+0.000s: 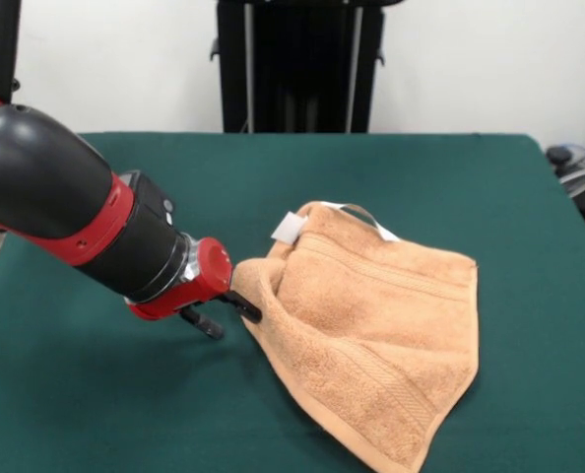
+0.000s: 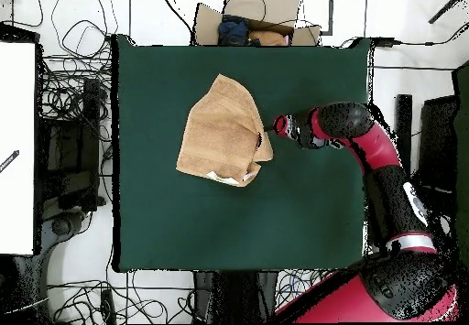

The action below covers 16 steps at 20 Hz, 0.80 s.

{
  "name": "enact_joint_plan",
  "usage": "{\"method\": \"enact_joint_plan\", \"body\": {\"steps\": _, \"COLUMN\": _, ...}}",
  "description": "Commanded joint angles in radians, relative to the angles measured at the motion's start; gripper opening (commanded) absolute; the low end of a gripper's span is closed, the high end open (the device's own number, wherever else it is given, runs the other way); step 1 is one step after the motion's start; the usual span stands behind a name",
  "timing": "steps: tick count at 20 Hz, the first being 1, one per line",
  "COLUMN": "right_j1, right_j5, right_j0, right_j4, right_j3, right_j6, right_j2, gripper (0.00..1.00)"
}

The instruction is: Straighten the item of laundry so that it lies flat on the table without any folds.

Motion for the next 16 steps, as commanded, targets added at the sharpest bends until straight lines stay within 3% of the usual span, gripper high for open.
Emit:
{"method": "enact_joint_plan", "body": {"steps": 1, "right_j1": 0.038, "right_j5": -0.11, "right_j0": 0.011, "right_j4": -0.023, "right_j3": 0.073, "right_j6": -0.098, "right_j2": 0.041, "gripper": 1.0}}
{"method": "enact_joint_plan", "body": {"steps": 16, "right_j1": -0.009, "right_j5": 0.0, "right_j0": 0.019, "right_j4": -0.019, "right_j3": -0.004, "right_j6": -0.112, "right_j2": 0.023, "gripper": 1.0}}
